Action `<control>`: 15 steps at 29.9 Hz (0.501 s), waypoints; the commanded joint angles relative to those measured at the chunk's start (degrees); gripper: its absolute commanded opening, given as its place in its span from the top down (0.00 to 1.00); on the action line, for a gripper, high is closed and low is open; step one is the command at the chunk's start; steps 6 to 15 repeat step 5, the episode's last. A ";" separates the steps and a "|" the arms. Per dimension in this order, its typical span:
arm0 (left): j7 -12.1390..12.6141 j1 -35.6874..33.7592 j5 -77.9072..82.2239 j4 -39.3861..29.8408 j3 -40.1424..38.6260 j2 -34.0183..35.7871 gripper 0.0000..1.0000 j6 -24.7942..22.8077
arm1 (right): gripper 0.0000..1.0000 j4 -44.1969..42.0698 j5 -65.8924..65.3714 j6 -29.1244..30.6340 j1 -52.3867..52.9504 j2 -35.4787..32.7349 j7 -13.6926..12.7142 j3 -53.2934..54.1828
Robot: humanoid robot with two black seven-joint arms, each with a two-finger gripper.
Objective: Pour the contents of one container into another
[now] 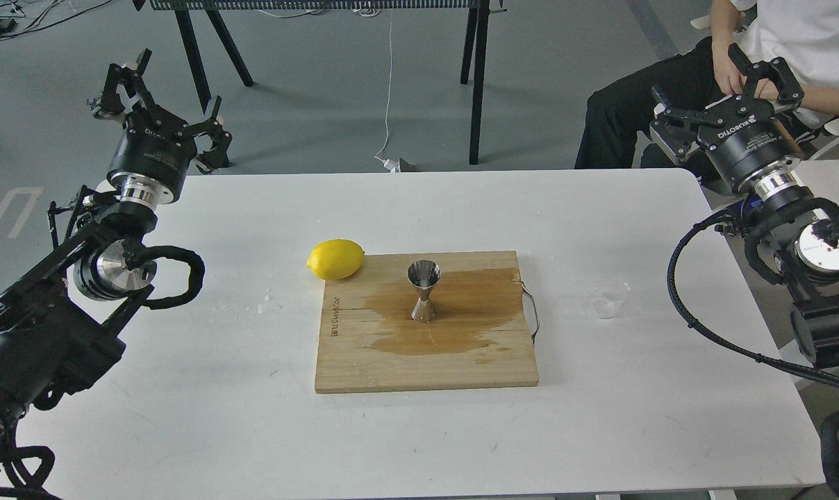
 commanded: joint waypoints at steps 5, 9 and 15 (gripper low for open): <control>0.00 -0.15 0.01 -0.05 0.09 0.01 0.00 -0.01 | 0.00 -1.83 0.17 -0.01 1.66 0.44 0.86 0.28; 0.00 -0.15 0.01 -0.05 0.09 0.01 0.00 -0.01 | 0.00 -1.83 0.17 -0.01 1.66 0.44 0.86 0.28; 0.00 -0.15 0.01 -0.05 0.09 0.01 0.00 -0.01 | 0.00 -1.83 0.17 -0.01 1.66 0.44 0.86 0.28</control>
